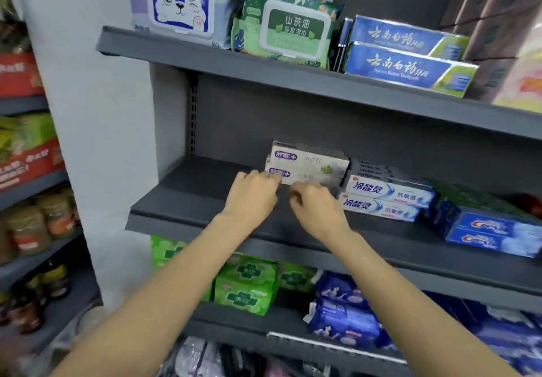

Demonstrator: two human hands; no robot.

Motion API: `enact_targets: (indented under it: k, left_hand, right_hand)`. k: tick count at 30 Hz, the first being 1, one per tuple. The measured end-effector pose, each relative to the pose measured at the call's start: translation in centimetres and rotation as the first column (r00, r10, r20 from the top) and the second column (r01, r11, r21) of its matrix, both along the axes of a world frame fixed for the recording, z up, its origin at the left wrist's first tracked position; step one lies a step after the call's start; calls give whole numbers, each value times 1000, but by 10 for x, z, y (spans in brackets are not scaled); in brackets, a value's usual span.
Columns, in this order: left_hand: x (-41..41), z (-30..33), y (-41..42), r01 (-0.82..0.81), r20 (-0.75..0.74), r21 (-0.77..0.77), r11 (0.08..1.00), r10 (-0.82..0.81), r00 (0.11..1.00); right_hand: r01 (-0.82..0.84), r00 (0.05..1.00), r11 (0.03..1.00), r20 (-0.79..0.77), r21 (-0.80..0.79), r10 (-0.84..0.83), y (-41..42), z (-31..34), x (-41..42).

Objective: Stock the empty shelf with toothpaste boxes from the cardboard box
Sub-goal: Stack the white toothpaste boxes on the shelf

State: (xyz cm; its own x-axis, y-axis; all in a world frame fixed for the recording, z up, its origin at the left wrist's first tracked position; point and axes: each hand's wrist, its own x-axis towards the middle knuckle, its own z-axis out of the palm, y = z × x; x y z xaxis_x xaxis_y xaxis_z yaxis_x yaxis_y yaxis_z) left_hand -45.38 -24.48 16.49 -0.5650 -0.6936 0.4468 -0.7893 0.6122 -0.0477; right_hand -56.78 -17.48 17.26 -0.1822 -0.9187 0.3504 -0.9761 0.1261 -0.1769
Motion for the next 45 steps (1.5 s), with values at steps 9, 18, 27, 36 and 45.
enact_targets:
  k: [9, 18, 27, 36, 45]
  left_hand:
    - [156, -74, 155, -112, -46, 258, 960, 128, 991]
    - [339, -166, 237, -278, 97, 461, 843, 263, 960]
    - [492, -248, 238, -325, 370, 745, 582, 44, 928]
    - [521, -290, 226, -214, 466, 852, 478, -503, 728]
    - [510, -290, 220, -114, 409, 878, 464, -608, 680]
  right_hand:
    - [-240, 952, 965, 222, 108, 212, 132, -67, 140]
    - [-452, 872, 818, 370, 356, 320, 203, -171, 311]
    - [-370, 891, 704, 446, 606, 84, 213, -261, 454]
    - [-234, 922, 405, 334, 884, -197, 224, -347, 497]
    - [-65, 969, 376, 148, 925, -196, 234, -330, 474]
